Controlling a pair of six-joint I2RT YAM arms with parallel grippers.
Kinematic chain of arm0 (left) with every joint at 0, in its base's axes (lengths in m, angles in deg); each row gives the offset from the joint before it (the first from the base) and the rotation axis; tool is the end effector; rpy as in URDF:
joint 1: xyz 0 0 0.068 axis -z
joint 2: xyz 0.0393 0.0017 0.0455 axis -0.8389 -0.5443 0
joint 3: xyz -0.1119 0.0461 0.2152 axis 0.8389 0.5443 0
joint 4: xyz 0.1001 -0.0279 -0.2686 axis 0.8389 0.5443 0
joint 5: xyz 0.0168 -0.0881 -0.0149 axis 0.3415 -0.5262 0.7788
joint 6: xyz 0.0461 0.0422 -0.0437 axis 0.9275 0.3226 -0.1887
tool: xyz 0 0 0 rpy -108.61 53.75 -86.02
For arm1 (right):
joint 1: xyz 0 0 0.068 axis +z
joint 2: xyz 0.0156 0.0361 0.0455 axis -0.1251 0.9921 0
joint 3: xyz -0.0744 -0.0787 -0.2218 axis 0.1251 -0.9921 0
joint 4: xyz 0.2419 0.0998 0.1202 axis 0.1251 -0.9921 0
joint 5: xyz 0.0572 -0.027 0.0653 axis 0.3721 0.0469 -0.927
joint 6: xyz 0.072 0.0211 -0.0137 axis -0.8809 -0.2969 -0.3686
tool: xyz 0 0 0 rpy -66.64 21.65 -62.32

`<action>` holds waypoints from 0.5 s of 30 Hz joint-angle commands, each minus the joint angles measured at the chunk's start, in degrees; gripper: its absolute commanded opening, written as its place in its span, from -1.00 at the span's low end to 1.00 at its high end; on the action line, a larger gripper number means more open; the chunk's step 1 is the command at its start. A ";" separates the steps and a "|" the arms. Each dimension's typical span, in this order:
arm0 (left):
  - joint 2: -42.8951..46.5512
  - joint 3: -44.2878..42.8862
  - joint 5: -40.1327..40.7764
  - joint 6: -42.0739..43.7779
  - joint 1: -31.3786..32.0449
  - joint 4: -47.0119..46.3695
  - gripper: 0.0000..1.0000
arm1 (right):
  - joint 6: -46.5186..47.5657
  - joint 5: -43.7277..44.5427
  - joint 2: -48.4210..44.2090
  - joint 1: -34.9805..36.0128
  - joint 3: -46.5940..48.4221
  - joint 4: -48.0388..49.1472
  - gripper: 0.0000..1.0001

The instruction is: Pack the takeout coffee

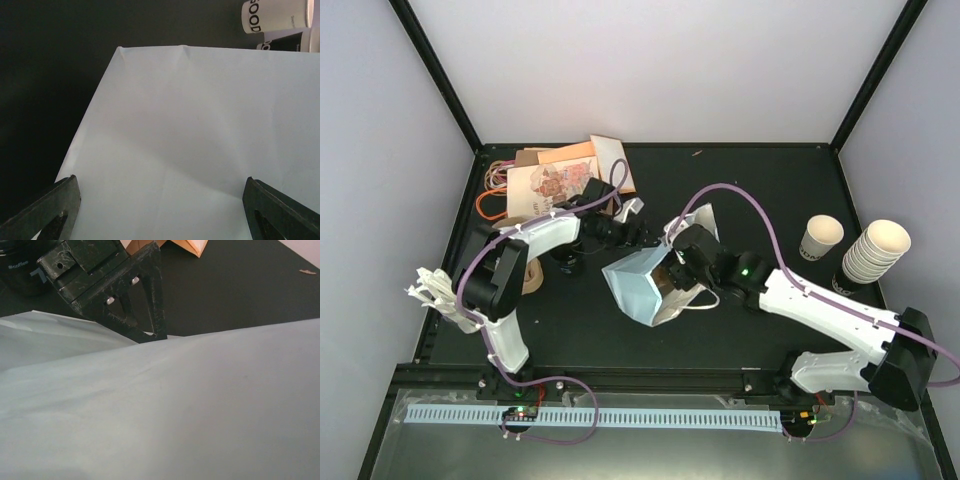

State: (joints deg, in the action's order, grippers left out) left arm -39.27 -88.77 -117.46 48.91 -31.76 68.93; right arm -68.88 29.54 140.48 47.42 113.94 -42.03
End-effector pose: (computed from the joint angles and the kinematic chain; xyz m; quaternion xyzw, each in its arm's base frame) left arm 0.3395 -0.2106 0.1260 0.1188 0.8870 -0.4393 0.0785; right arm 0.2001 0.2454 0.2345 -0.3177 0.8616 0.0543 0.3920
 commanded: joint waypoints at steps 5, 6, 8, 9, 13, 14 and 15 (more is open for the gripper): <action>3.36 3.07 -2.51 -3.72 4.93 -3.25 0.83 | -2.32 -4.32 -4.11 -0.21 1.80 -5.60 -0.20; 3.58 3.38 -2.54 -4.24 5.31 -3.71 0.83 | -2.61 -4.75 -4.52 -0.25 1.49 -6.14 -0.20; 4.31 4.07 -2.49 -5.27 6.09 -4.59 0.83 | -3.12 -5.70 -5.21 -0.21 0.67 -7.09 -0.20; 4.65 4.43 -2.49 -5.77 6.33 -4.98 0.83 | -3.34 -5.95 -5.41 -0.21 0.46 -7.76 -0.20; 6.08 5.82 -2.39 -8.07 7.42 -6.55 0.83 | -3.99 -6.31 -6.38 -0.12 -0.06 -10.21 -0.20; 6.54 6.29 -2.21 -8.65 7.64 -6.94 0.83 | -4.13 -6.50 -6.77 -0.12 -0.10 -10.67 -0.19; 7.00 6.74 -2.08 -9.20 7.77 -7.47 0.83 | -4.22 -6.57 -7.20 -0.12 -0.17 -11.07 -0.19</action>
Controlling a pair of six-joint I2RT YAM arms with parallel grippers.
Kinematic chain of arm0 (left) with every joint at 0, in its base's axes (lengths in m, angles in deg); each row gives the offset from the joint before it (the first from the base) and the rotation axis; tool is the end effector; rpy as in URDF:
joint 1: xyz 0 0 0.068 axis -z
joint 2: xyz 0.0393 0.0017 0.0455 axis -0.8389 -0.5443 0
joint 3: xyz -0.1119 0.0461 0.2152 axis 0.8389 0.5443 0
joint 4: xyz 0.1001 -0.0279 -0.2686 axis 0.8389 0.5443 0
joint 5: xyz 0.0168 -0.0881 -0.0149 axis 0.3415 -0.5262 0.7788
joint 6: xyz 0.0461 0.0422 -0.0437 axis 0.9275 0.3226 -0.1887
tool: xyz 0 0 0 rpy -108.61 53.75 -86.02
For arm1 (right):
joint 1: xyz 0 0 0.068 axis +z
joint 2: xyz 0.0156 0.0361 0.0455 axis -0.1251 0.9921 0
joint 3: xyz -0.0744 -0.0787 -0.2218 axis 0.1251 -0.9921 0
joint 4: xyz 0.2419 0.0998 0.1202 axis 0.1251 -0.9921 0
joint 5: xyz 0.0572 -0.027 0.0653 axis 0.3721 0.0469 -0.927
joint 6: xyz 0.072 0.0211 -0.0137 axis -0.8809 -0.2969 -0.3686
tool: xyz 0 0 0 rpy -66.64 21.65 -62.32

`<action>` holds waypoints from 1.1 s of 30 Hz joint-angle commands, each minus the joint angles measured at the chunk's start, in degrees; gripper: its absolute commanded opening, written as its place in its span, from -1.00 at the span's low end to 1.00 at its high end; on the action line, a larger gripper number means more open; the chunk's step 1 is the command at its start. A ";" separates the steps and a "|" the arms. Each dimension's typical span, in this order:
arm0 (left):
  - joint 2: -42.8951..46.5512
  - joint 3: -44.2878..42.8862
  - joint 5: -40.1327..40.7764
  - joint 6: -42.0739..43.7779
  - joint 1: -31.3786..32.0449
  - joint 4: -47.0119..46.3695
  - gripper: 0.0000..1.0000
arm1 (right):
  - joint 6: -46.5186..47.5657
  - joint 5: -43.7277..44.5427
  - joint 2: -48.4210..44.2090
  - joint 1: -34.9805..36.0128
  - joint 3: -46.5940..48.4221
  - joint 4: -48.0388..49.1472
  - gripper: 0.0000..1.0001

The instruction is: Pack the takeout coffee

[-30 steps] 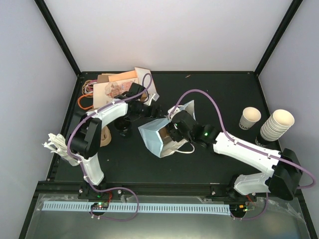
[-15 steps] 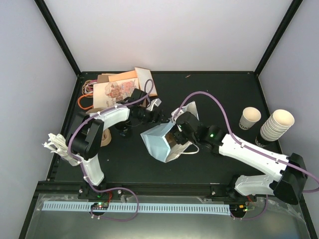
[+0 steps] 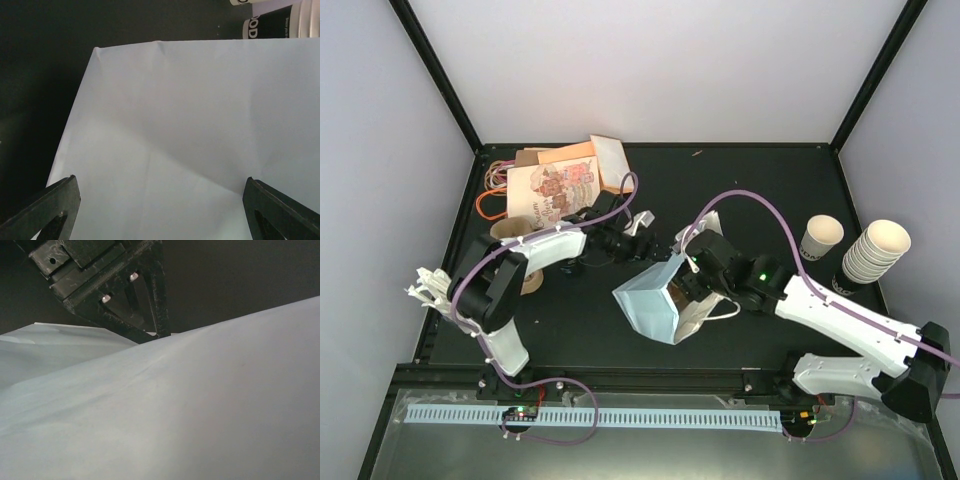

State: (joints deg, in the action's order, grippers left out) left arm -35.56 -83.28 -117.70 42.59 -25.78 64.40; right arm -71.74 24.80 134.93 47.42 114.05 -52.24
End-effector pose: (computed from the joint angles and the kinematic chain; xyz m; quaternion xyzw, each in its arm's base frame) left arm 0.3036 -0.2378 0.1248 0.1255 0.8801 -0.4552 0.0495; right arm 0.1790 0.2244 0.2454 -0.3218 0.8796 0.0765 0.3419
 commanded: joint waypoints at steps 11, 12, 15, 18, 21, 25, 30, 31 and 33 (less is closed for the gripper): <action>8.73 0.54 4.44 -2.88 1.81 0.31 0.91 | -3.43 -0.56 -2.53 -0.07 2.09 -6.15 -0.18; 8.90 0.34 4.95 -2.55 1.68 0.96 0.91 | -3.73 -0.14 -2.42 -0.12 2.34 -6.44 -0.18; 9.76 0.06 5.45 -1.72 1.14 2.39 0.92 | -4.29 -0.07 -2.51 -0.12 3.02 -6.91 -0.18; 10.72 0.22 5.80 -0.79 0.33 3.67 0.93 | -5.16 0.47 -2.09 -0.12 4.51 -8.19 -0.17; 11.19 0.65 5.75 0.20 0.00 4.86 0.93 | -5.53 0.79 -1.41 -0.12 6.53 -9.80 -0.17; 11.60 2.06 5.79 0.64 -0.07 5.36 0.93 | -8.08 1.41 0.13 -0.12 10.38 -13.51 -0.17; 12.40 5.08 5.61 0.43 -0.07 4.73 0.93 | -11.29 0.03 1.19 -0.16 13.89 -16.60 -0.17; 12.64 5.75 5.58 0.32 -0.10 4.45 0.93 | -11.68 -0.16 1.29 -0.12 13.98 -16.65 -0.17; 13.23 6.97 5.49 -0.06 -0.05 4.16 0.93 | -12.48 -0.28 1.41 -0.12 14.22 -16.97 -0.17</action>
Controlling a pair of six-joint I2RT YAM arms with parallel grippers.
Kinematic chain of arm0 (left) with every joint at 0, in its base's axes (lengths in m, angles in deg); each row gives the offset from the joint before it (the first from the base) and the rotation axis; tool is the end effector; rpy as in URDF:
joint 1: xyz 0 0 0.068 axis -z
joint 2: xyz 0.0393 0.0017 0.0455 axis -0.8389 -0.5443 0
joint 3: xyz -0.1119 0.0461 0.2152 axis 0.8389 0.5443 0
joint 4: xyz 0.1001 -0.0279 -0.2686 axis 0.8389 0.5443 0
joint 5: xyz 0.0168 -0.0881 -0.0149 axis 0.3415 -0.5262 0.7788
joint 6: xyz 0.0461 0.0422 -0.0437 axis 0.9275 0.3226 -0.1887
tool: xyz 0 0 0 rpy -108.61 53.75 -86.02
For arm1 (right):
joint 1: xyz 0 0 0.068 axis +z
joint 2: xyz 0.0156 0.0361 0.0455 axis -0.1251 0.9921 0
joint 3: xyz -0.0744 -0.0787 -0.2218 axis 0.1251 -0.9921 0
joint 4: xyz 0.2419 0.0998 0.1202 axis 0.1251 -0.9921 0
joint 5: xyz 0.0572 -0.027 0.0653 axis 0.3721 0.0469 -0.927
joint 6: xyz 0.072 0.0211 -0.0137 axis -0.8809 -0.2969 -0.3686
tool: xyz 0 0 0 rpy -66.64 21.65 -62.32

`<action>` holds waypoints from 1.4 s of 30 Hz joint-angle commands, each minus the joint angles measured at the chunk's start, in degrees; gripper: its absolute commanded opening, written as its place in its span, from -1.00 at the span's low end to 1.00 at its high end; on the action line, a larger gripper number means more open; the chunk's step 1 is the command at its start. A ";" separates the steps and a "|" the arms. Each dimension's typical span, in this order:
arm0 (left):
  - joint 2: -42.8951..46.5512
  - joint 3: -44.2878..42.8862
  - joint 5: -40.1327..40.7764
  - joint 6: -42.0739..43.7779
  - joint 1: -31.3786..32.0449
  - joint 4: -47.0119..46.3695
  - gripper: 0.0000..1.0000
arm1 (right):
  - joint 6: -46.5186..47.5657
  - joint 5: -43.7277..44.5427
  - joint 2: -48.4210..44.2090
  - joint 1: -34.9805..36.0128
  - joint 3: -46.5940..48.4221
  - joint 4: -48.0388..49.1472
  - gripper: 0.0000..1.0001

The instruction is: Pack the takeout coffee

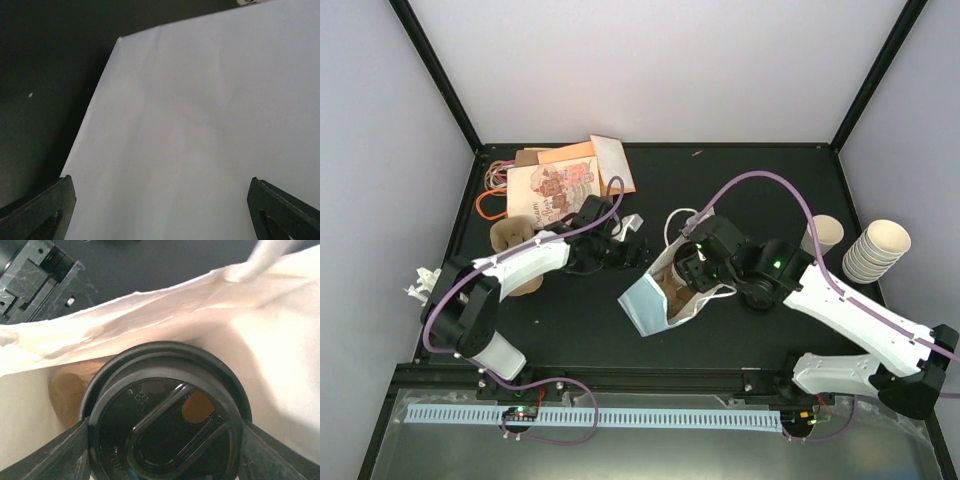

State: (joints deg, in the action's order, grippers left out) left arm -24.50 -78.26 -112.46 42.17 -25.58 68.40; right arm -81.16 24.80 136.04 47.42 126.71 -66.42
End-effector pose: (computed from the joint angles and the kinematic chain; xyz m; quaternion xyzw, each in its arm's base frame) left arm 0.2811 -0.2204 0.1553 0.1171 0.8912 -0.4296 0.0867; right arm 0.1727 0.2156 0.2988 -0.2533 0.9092 0.0907 0.3177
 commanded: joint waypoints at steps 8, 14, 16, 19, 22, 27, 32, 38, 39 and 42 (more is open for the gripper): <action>5.06 6.68 -0.11 -1.01 1.02 0.24 0.93 | -5.79 0.78 2.08 -0.16 5.84 -6.82 -0.17; 7.31 9.35 -0.15 -3.10 2.70 -1.45 0.92 | -6.26 0.41 2.45 -0.12 6.56 -6.37 -0.17; 8.03 9.50 0.33 -3.17 2.73 -1.38 0.92 | -6.16 0.03 2.54 -0.12 6.25 -6.01 -0.18; 8.15 9.32 -0.01 -3.49 2.75 -1.57 0.92 | -5.93 -0.59 2.63 -0.12 6.11 -5.90 -0.18; 8.25 9.03 -0.10 -3.37 2.83 -1.41 0.92 | -5.80 -0.96 2.78 -0.12 6.28 -6.44 -0.18; 9.08 5.83 2.52 -0.77 2.33 3.00 0.92 | -4.93 -1.27 1.65 -0.12 4.49 -6.07 -0.18; 13.04 -2.86 7.99 4.51 2.06 13.72 0.93 | -1.88 -2.70 0.51 -0.12 1.83 -4.34 -0.18; 20.77 -10.17 11.47 7.31 3.93 20.04 0.92 | 1.27 -2.52 -1.50 -0.14 -1.93 0.53 -0.18; 21.93 -10.72 11.73 7.18 4.68 20.20 0.92 | 1.71 -2.57 -1.65 -0.12 -2.37 1.23 -0.18; 25.08 -12.53 13.45 6.95 7.38 20.14 0.92 | 2.77 -3.29 -1.50 -0.12 -3.31 3.25 -0.19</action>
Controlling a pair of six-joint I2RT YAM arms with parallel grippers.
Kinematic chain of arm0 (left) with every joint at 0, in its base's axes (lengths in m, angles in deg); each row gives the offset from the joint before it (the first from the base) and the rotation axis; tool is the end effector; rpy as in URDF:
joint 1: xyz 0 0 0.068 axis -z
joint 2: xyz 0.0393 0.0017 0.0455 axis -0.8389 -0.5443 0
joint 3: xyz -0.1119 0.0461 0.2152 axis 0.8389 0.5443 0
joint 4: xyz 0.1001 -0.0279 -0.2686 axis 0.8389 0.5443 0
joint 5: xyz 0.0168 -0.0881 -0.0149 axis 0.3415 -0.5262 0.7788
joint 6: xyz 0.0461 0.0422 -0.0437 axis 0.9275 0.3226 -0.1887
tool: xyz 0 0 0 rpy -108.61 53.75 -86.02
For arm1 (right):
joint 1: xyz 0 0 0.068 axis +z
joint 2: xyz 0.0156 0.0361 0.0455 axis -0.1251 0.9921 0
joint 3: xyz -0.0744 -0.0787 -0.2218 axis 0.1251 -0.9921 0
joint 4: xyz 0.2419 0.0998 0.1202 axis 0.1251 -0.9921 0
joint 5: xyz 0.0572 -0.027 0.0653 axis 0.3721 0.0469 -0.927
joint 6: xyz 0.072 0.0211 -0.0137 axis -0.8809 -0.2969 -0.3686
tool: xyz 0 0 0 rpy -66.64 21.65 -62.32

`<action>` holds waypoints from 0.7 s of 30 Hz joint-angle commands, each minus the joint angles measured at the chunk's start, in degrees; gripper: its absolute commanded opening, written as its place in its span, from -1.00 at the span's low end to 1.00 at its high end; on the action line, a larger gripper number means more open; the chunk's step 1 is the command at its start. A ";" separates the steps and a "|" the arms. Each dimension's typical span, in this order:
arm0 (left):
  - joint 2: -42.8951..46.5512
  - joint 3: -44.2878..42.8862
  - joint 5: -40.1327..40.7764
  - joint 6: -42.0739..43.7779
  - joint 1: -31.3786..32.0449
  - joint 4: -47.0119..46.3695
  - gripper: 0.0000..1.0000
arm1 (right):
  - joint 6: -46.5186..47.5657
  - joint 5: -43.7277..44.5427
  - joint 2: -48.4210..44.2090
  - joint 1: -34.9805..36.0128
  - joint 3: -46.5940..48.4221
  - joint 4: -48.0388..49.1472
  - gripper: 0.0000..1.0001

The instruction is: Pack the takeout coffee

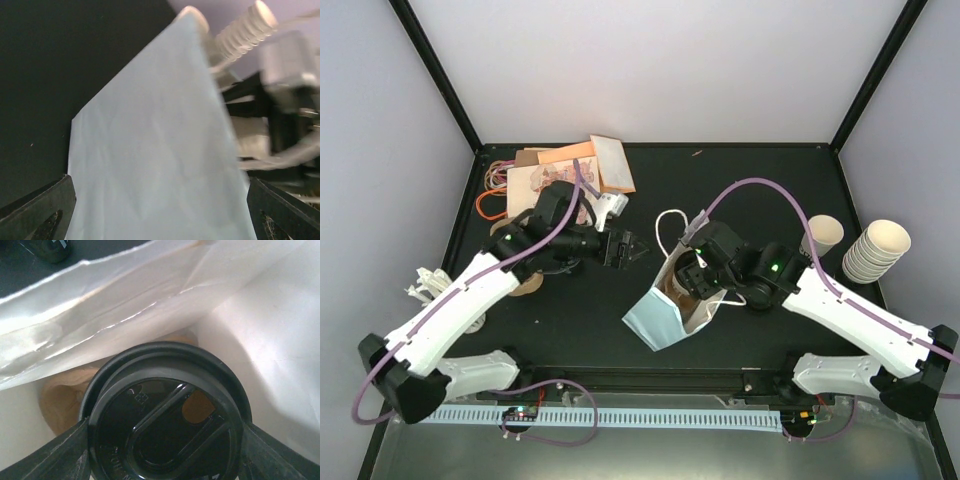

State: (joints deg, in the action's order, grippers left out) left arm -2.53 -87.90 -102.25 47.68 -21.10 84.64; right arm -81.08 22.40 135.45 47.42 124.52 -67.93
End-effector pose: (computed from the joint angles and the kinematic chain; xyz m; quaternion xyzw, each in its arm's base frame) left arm 0.2293 -0.2057 0.3085 0.1972 0.8538 -0.4126 0.2486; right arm 0.1671 0.2123 0.2855 -0.2658 0.9160 0.0907 0.2864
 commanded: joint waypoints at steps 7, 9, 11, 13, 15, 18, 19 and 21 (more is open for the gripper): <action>5.45 -3.82 6.25 0.63 7.38 2.87 0.92 | 5.06 -1.03 -0.42 -0.12 -4.24 10.76 -0.25; 4.52 -4.41 8.29 0.49 8.55 3.59 0.90 | 5.28 -0.92 -0.14 -0.12 -4.66 11.30 -0.25; 2.52 -7.29 12.28 1.38 11.59 6.47 0.88 | 5.37 -0.68 -0.19 -0.16 -4.83 11.70 -0.25; -1.03 -10.91 17.04 2.00 14.06 10.74 0.87 | 5.53 -0.63 -0.55 -0.12 -5.07 12.27 -0.25; -3.88 -13.90 18.93 1.71 14.71 14.65 0.80 | 5.74 -0.62 -1.01 -0.12 -5.35 12.84 -0.25; -6.97 -16.32 21.55 1.25 16.10 17.25 0.69 | 6.10 -0.19 -1.24 -0.06 -5.69 13.04 -0.25; -7.55 -16.55 22.13 1.23 16.65 17.30 0.66 | 6.20 0.04 -1.23 -0.06 -5.79 13.02 -0.25; -8.51 -17.50 25.03 0.96 17.51 18.40 0.57 | 6.34 0.42 -1.12 -0.10 -5.93 12.81 -0.25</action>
State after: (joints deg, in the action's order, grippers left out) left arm -9.31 -102.19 -84.26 48.62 -5.34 97.28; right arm -75.72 21.98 135.26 47.42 119.27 -56.89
